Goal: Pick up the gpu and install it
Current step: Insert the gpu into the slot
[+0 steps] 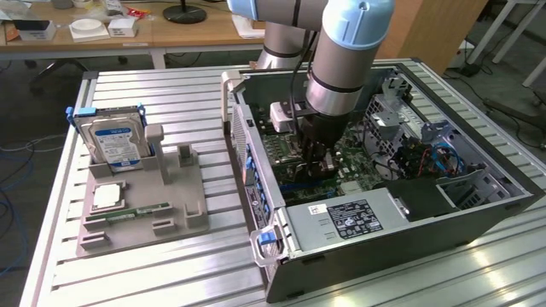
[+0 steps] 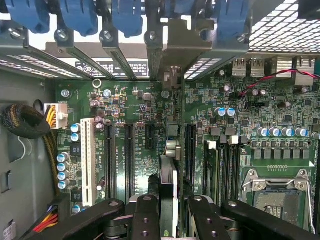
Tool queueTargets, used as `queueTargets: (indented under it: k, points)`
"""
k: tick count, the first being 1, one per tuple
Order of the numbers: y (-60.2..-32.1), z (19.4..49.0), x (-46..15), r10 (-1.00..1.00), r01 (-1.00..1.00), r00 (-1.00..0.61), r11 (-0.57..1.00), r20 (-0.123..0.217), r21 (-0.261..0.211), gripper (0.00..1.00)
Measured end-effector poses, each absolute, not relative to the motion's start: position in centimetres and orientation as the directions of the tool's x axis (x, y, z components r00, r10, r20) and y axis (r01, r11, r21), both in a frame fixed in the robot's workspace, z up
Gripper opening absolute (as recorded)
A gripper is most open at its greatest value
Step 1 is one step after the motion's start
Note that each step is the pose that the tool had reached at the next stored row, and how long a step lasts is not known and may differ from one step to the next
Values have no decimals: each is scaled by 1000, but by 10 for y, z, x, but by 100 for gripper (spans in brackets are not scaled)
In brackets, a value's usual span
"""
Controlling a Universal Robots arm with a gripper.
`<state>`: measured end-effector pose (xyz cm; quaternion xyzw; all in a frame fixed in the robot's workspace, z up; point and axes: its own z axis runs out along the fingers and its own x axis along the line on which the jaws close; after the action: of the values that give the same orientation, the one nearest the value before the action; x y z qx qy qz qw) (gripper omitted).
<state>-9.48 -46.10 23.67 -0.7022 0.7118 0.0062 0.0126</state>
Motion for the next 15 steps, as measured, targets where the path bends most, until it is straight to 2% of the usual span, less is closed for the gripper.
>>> queueTargets:
  k: [15]
  points:
    - [-461,236,-95,-1000,-1000,-13,14,-26,-9,27]
